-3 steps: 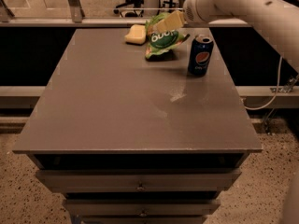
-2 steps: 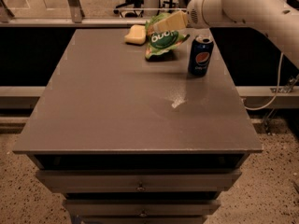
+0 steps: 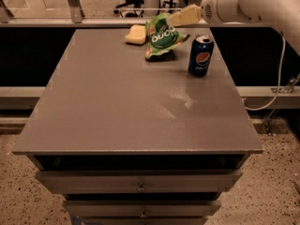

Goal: Move green rice chip bag near sponge

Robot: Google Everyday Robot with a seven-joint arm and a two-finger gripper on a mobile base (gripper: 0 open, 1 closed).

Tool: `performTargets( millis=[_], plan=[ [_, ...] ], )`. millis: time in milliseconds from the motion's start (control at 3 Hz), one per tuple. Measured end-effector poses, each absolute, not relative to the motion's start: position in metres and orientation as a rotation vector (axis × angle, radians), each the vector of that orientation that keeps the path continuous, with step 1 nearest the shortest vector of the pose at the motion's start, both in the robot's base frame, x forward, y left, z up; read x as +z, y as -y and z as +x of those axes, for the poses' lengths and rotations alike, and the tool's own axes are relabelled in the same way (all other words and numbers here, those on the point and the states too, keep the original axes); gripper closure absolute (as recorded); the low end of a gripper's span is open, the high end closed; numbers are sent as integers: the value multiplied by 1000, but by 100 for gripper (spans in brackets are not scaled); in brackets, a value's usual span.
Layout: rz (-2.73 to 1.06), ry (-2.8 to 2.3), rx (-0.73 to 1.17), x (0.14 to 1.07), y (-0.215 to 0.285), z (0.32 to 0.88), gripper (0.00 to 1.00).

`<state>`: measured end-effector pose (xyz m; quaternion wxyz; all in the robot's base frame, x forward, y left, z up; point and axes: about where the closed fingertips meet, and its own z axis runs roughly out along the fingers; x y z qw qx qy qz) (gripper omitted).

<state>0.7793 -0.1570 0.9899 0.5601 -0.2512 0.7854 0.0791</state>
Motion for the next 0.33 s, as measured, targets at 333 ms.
performTargets(
  millis=[333],
  plan=[
    [-446, -1770, -33, 1043, 285, 761, 0]
  ],
)
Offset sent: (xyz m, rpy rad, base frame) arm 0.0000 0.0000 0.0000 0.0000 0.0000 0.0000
